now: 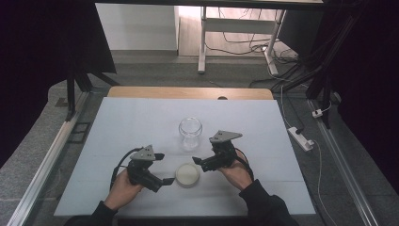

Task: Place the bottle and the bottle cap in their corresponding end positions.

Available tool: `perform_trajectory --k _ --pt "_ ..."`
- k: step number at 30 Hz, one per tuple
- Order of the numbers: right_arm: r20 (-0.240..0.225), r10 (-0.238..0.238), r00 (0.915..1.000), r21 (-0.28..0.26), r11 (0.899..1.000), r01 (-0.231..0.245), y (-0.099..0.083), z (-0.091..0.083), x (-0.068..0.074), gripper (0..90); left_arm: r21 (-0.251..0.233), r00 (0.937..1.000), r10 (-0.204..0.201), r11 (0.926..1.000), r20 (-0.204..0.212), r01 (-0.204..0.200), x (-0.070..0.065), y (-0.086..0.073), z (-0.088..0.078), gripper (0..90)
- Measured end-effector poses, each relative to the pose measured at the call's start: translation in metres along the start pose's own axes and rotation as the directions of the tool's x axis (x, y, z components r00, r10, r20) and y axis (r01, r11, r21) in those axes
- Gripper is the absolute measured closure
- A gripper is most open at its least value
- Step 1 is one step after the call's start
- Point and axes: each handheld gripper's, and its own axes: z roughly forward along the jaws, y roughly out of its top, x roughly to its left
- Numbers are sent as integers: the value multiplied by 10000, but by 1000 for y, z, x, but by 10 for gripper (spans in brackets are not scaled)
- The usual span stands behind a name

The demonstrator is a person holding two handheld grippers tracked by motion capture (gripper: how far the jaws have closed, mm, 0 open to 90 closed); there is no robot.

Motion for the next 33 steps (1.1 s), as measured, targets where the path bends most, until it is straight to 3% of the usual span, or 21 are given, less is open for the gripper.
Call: perform_trajectory --k 10,19,33 --pt "182 34 9998 -135 9999 -32 -11 -28 6 0 -360 9980 -417 9986 -466 400 0 -15 -27 0" --pt "561 267 9981 -456 9987 -241 -27 -64 7 0 -791 9928 -821 9940 -871 752 -1 -31 -53 0" --pt "1465 706 9867 -423 9970 -650 -60 -106 3 0 -1192 9763 -1473 9844 -1584 1292 -3 -60 -89 0"
